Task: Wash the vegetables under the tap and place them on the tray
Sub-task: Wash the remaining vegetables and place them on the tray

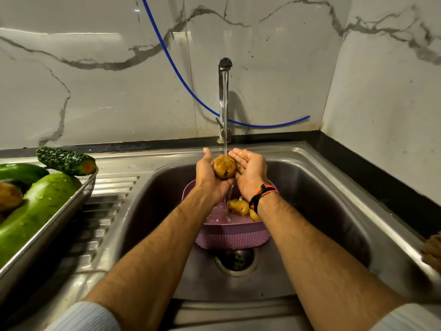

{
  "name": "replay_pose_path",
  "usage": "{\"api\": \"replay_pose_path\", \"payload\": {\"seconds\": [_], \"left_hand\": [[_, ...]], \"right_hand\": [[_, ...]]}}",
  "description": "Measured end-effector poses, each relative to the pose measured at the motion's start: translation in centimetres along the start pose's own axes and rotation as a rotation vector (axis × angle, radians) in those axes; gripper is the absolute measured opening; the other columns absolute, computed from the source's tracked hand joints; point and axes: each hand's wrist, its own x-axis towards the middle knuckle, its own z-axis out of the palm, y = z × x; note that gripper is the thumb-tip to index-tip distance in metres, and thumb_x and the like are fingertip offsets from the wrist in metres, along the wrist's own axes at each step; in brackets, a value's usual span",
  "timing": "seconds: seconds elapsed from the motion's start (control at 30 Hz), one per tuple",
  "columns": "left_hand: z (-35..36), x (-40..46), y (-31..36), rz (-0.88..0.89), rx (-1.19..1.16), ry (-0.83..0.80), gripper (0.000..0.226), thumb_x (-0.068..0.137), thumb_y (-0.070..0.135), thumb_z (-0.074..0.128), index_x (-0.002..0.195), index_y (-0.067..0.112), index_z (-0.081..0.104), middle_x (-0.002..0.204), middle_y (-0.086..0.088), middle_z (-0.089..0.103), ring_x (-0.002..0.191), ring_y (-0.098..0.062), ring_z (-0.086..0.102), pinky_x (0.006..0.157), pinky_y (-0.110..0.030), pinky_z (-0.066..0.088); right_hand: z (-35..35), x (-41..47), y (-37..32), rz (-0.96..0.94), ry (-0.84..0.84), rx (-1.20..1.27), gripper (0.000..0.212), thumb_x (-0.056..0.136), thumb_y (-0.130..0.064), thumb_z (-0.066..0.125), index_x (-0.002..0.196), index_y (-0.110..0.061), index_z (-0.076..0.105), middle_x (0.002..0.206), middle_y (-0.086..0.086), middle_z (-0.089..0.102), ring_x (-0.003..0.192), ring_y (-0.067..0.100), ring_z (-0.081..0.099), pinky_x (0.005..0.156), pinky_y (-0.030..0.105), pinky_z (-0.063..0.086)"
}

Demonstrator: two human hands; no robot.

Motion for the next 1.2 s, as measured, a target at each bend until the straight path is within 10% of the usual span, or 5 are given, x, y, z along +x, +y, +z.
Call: {"api": "replay_pose_path", "payload": {"seconds": [0.37, 0.53, 0.77, 1.2], "left_hand": [[-1.9, -1.8, 1.6, 0.178, 0.410, 0.273, 0.027, 0.082, 0.001, 0.075, 0.107, 0.007, 0.072, 0.093, -0.015, 0.075, 0.086, -0.027, 0.074, 0.076, -0.045, 0.062], [-4.6, -2.9, 4.2, 0.266, 0.930, 0.424, 0.023, 0.069, 0.014, 0.083, 0.088, 0.023, 0.075, 0.094, -0.008, 0.076, 0.084, -0.024, 0.074, 0.076, -0.043, 0.063], [-7.8, -7.9, 4.9, 0.265, 1.591, 0.444, 0.022, 0.075, 0.012, 0.073, 0.093, 0.023, 0.079, 0.092, 0.000, 0.077, 0.092, -0.016, 0.071, 0.089, -0.033, 0.058], [-4.1, -10.8, 7.9, 0.676, 1.507, 0.438, 0.034, 0.080, 0.014, 0.080, 0.111, 0.025, 0.073, 0.102, 0.008, 0.064, 0.094, -0.009, 0.060, 0.081, -0.020, 0.048]], "right_hand": [[0.6, -1.2, 0.9, -0.110, -0.104, -0.409, 0.020, 0.091, -0.019, 0.054, 0.092, -0.012, 0.073, 0.094, 0.008, 0.075, 0.087, 0.021, 0.069, 0.072, 0.031, 0.055], [1.1, -1.4, 2.6, -0.208, -0.213, -0.923, 0.019, 0.084, -0.030, 0.058, 0.077, -0.023, 0.074, 0.083, -0.003, 0.075, 0.094, 0.024, 0.069, 0.086, 0.040, 0.053], [1.1, -3.5, 4.9, -0.186, -0.620, -1.777, 0.032, 0.093, -0.017, 0.045, 0.112, -0.008, 0.068, 0.121, 0.022, 0.065, 0.111, 0.036, 0.060, 0.086, 0.033, 0.046], [1.1, -3.9, 5.7, -0.206, -0.754, -1.976, 0.030, 0.093, -0.027, 0.050, 0.109, -0.012, 0.070, 0.120, 0.015, 0.066, 0.112, 0.034, 0.060, 0.092, 0.035, 0.047]]}}
